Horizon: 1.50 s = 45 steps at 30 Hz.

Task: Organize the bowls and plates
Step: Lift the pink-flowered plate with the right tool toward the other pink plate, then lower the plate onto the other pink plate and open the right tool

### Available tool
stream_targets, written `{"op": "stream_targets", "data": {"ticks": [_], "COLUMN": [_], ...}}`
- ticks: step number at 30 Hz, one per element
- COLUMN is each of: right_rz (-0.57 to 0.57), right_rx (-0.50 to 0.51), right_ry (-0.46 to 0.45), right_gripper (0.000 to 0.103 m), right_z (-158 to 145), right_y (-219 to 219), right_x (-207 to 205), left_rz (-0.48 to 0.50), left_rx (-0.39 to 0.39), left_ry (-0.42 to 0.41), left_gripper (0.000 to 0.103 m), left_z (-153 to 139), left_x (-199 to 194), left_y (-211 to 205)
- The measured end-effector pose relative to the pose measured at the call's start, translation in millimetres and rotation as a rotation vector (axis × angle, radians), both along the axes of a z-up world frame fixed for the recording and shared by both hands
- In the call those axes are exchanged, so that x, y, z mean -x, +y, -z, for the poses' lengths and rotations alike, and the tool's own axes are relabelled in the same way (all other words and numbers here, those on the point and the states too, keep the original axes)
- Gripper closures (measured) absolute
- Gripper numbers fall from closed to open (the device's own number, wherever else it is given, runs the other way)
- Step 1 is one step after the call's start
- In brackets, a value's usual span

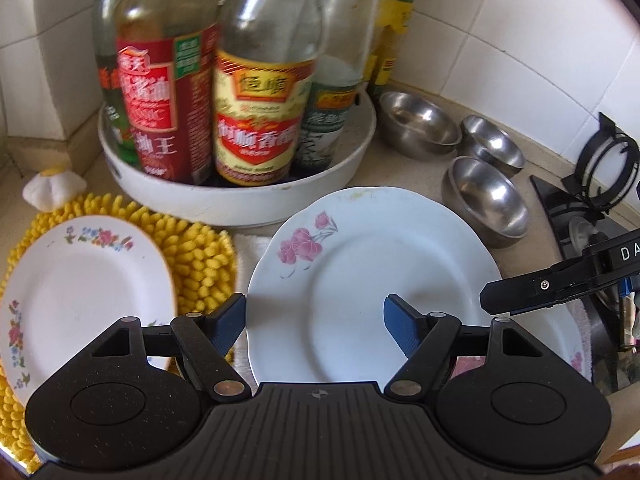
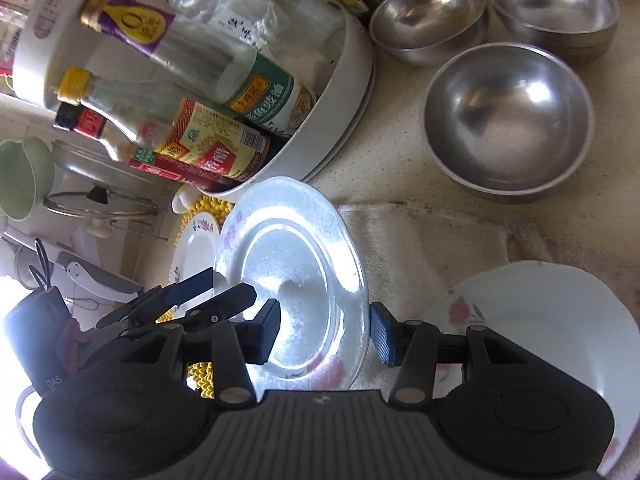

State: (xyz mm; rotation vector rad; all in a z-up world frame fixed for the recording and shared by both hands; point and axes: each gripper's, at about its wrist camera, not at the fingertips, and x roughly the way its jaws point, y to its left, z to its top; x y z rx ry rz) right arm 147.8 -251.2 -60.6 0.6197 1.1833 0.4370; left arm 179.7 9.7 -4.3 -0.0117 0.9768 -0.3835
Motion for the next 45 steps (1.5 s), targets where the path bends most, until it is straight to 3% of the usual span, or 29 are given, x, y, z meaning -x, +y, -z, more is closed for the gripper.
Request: {"op": "stream_targets", "data": {"ticks": [23, 37, 45], "right_rz": [0.307, 0.327, 0.325], "right_rx": [-0.017, -0.01, 0.055], "right_ry": [0.037, 0.086, 0.058], "right_gripper": [0.039, 0.039, 0.036], "right_z": [4, 28, 30], "right_y": [-100, -126, -126], "right_x": [110, 122, 117], "left_rz": [0.316, 0.351, 0.333], "left_rx": [-0.001, -0.033, -0.037], "left_ry": [0.008, 0.051, 0.107], "left_gripper": [0.021, 0.02, 0.023], "left_z": [0, 18, 33], "left_x": [34, 45, 44], "left_y": [-109, -144, -147]}}
